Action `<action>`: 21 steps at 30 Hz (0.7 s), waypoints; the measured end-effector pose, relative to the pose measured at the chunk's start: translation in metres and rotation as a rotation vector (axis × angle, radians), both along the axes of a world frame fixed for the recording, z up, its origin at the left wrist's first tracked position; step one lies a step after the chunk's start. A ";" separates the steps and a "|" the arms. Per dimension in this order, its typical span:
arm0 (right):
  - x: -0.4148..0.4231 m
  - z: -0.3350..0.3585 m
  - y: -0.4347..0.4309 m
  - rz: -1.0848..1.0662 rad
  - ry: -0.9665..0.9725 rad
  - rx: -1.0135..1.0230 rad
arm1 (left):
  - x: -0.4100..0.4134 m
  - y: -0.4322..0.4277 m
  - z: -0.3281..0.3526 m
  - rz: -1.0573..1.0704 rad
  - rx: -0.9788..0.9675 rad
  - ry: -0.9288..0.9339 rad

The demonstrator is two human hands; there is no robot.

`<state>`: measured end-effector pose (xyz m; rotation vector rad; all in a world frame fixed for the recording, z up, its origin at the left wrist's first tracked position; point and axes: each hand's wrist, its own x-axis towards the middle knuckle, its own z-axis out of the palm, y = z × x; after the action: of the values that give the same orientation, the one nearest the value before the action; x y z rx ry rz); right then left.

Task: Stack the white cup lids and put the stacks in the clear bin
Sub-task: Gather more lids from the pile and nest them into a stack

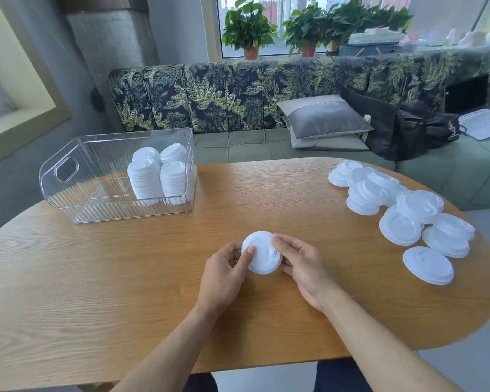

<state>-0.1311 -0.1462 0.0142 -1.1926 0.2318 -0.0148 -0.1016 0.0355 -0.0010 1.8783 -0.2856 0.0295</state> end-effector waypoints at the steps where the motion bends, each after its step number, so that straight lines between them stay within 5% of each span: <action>1: 0.000 -0.001 -0.001 0.002 0.006 0.001 | 0.000 0.000 0.000 0.009 0.012 -0.006; 8: -0.002 -0.002 0.000 -0.061 -0.003 0.050 | -0.008 -0.004 -0.006 -0.076 0.413 -0.332; 15: -0.008 0.001 0.004 -0.173 0.003 -0.035 | -0.009 -0.009 -0.005 -0.037 0.496 -0.437; 21: -0.021 -0.004 -0.010 -0.354 -0.034 -0.362 | -0.008 -0.024 -0.004 -0.015 0.534 -0.409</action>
<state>-0.1520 -0.1560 0.0098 -1.4963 0.4210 -0.4001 -0.1096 0.0110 -0.0054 2.3935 -0.6366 0.3613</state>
